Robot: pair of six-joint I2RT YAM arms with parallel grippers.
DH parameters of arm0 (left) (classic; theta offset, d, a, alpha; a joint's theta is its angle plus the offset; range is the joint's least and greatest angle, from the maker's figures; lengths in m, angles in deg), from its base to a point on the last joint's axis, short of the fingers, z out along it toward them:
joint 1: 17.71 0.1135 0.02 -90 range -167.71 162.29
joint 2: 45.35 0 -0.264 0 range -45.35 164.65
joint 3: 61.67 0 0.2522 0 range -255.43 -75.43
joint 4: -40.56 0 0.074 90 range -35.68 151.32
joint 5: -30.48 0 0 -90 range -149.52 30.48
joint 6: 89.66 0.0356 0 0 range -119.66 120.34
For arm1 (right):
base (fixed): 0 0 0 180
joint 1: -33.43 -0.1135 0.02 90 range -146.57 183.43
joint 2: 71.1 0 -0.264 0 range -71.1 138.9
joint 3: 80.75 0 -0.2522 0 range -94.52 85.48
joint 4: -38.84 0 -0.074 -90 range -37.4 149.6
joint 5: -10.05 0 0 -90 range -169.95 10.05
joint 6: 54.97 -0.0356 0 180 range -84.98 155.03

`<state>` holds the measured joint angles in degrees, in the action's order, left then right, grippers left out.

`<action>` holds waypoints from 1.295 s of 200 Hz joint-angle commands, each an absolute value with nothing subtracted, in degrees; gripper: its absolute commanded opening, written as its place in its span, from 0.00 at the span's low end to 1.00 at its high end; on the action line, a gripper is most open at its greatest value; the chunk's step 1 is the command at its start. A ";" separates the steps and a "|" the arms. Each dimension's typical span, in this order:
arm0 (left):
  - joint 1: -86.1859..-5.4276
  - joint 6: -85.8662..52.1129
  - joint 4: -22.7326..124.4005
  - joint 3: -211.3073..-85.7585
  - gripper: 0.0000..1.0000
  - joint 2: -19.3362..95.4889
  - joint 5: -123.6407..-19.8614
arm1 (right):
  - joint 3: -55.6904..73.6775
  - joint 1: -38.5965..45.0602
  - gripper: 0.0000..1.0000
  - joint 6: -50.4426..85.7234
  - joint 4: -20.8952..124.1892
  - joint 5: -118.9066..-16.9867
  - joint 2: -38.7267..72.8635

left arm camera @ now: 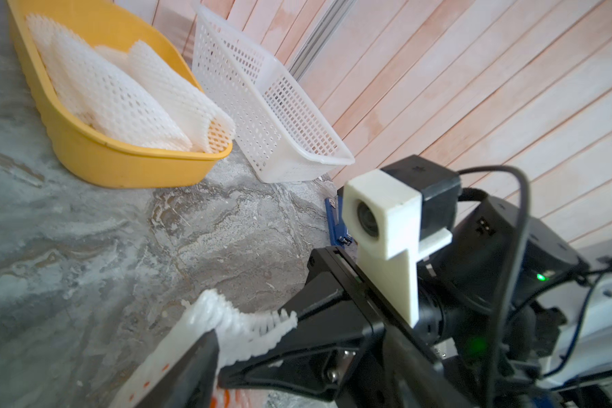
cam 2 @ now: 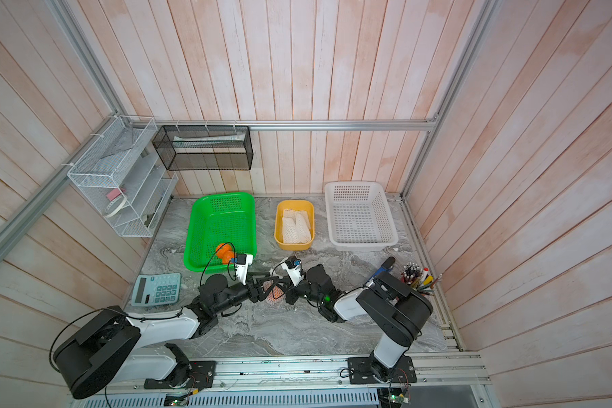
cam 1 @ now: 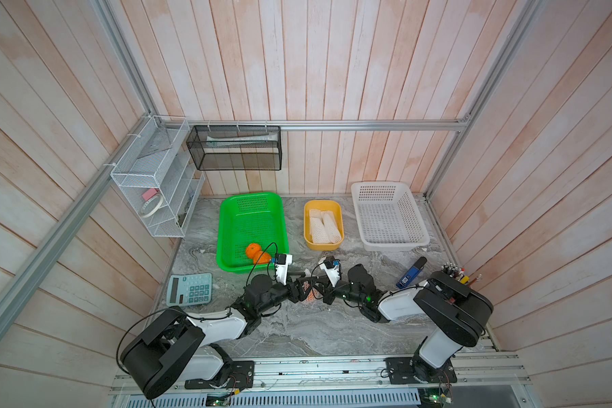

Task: Remove foam nets from oranges
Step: Remove the foam net from the orange.

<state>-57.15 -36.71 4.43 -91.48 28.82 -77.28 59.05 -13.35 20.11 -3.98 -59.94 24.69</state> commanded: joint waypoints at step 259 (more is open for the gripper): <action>-55.36 2.21 -0.59 -83.22 0.97 27.42 -88.39 | 62.26 -9.28 0.00 41.68 -5.79 -36.45 22.33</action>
